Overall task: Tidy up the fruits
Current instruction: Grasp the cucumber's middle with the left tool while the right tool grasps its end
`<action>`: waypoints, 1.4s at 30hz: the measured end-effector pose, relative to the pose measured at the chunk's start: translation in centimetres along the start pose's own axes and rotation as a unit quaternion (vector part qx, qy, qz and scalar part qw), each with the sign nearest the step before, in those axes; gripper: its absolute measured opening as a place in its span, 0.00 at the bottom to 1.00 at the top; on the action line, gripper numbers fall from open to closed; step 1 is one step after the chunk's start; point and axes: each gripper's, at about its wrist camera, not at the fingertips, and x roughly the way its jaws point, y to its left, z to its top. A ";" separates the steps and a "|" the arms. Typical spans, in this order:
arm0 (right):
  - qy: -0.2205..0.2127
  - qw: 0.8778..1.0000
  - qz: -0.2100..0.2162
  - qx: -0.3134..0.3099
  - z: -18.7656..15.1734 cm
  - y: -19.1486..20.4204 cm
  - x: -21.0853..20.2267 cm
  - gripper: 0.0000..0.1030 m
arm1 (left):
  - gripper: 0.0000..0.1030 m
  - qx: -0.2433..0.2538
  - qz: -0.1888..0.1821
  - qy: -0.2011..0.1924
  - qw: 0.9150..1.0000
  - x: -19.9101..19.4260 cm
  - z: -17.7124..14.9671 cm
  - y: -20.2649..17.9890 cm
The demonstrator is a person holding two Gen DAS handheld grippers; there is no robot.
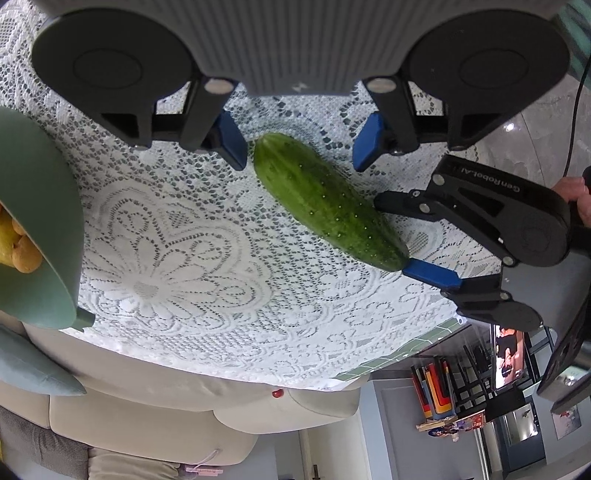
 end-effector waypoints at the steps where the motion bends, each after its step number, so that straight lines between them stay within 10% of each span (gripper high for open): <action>1: 0.000 1.000 0.000 0.000 0.0 0.0 0.0 0.57 | 0.84 0.002 0.000 0.000 1.000 0.0 0.1 0.0; 31: -0.004 0.998 0.009 0.070 0.6 -2.7 -0.7 0.45 | 0.77 -0.001 -0.010 -0.016 1.000 0.3 0.3 -0.8; 42: 0.003 1.000 -0.012 0.018 0.5 -1.4 -0.1 0.50 | 0.82 -0.046 -0.081 -0.012 0.996 1.2 0.1 1.6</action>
